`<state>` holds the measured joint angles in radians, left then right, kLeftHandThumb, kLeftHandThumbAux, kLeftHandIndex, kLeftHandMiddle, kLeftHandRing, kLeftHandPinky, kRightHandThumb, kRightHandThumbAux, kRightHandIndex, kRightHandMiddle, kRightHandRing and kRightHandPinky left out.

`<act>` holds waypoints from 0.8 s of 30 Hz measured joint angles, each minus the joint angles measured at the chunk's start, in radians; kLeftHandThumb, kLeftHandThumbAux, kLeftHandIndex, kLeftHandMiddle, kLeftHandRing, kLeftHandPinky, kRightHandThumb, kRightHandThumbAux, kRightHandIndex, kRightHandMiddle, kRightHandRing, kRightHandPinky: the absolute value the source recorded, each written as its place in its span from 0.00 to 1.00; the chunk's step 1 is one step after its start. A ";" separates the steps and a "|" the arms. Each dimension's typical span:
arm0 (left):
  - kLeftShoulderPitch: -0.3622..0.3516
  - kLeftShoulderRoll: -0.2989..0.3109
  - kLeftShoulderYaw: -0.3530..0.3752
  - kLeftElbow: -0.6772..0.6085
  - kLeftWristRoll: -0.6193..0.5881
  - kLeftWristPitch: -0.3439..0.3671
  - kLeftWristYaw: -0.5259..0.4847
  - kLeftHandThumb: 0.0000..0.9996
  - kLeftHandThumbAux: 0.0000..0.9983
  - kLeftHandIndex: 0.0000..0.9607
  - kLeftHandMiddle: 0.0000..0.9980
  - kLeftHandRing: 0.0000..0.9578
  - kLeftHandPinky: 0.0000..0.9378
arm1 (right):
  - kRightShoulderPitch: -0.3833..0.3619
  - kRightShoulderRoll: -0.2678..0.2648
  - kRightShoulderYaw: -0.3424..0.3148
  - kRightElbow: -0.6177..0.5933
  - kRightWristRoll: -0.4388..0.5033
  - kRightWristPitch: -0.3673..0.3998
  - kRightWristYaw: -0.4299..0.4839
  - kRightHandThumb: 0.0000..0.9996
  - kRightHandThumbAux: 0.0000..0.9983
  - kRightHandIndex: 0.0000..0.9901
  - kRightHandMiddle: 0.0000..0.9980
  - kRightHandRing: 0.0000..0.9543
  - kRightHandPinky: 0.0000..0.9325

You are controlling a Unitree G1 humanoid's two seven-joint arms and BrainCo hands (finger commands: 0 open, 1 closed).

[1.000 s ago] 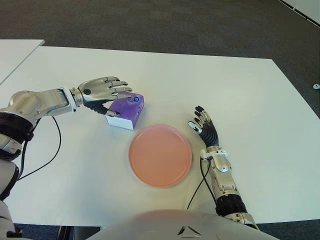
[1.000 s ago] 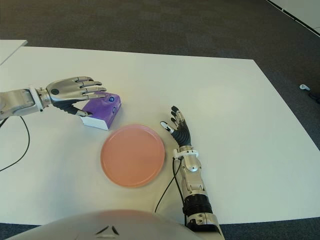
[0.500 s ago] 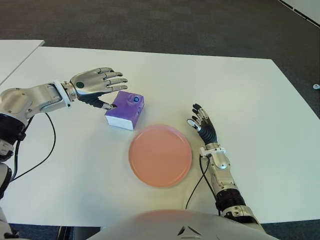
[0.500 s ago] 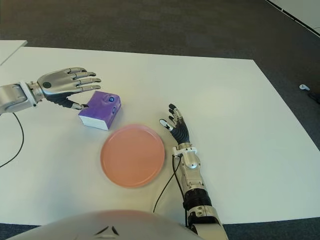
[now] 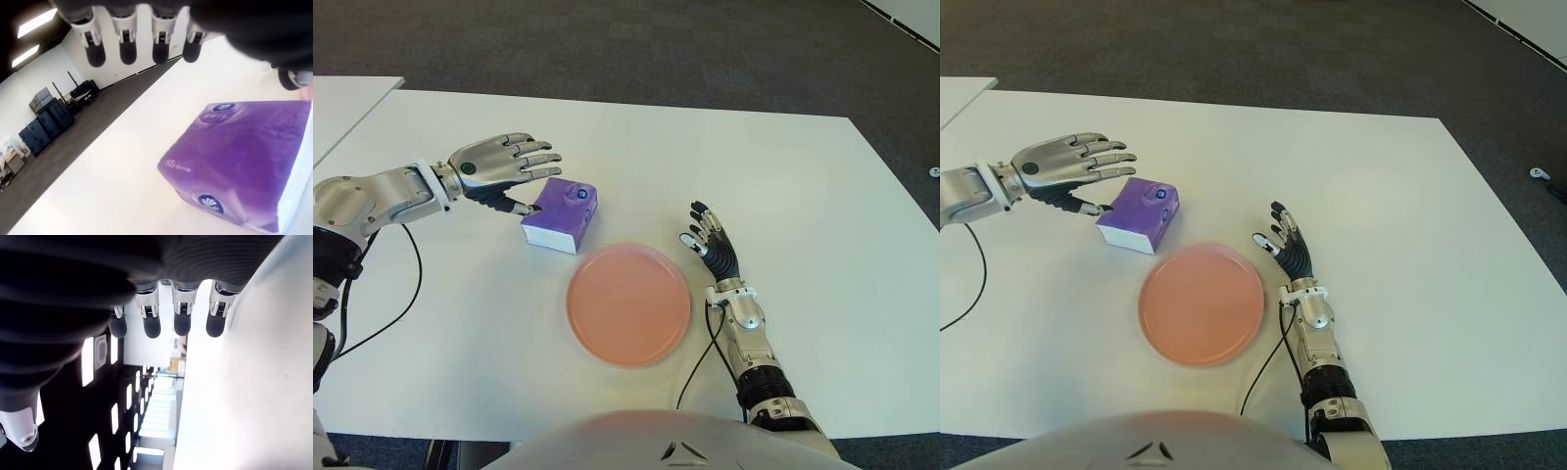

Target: Put the tissue paper into the plate.

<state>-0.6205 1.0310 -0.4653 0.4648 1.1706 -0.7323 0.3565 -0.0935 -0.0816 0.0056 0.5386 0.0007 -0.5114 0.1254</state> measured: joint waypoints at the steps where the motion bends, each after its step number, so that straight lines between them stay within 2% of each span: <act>1: 0.000 -0.001 -0.003 0.005 -0.001 -0.006 0.000 0.41 0.07 0.00 0.00 0.00 0.00 | 0.000 0.000 -0.001 0.000 0.000 0.000 0.000 0.00 0.56 0.00 0.00 0.00 0.00; 12: -0.008 -0.011 -0.035 0.072 -0.050 -0.114 -0.111 0.44 0.06 0.00 0.00 0.00 0.00 | 0.007 0.002 0.001 -0.016 -0.003 0.010 -0.002 0.00 0.57 0.00 0.00 0.00 0.00; 19: -0.024 -0.025 -0.048 0.090 -0.054 -0.134 -0.162 0.44 0.06 0.00 0.00 0.00 0.00 | 0.011 0.000 0.008 -0.026 -0.004 0.020 -0.001 0.00 0.55 0.00 0.00 0.00 0.00; 24: -0.035 -0.034 -0.058 0.096 -0.054 -0.134 -0.178 0.44 0.06 0.00 0.00 0.00 0.00 | 0.003 -0.003 0.010 -0.007 -0.006 -0.001 0.005 0.00 0.54 0.00 0.00 0.00 0.00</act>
<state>-0.6555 0.9969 -0.5231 0.5609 1.1171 -0.8660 0.1788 -0.0907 -0.0846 0.0158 0.5313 -0.0055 -0.5122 0.1300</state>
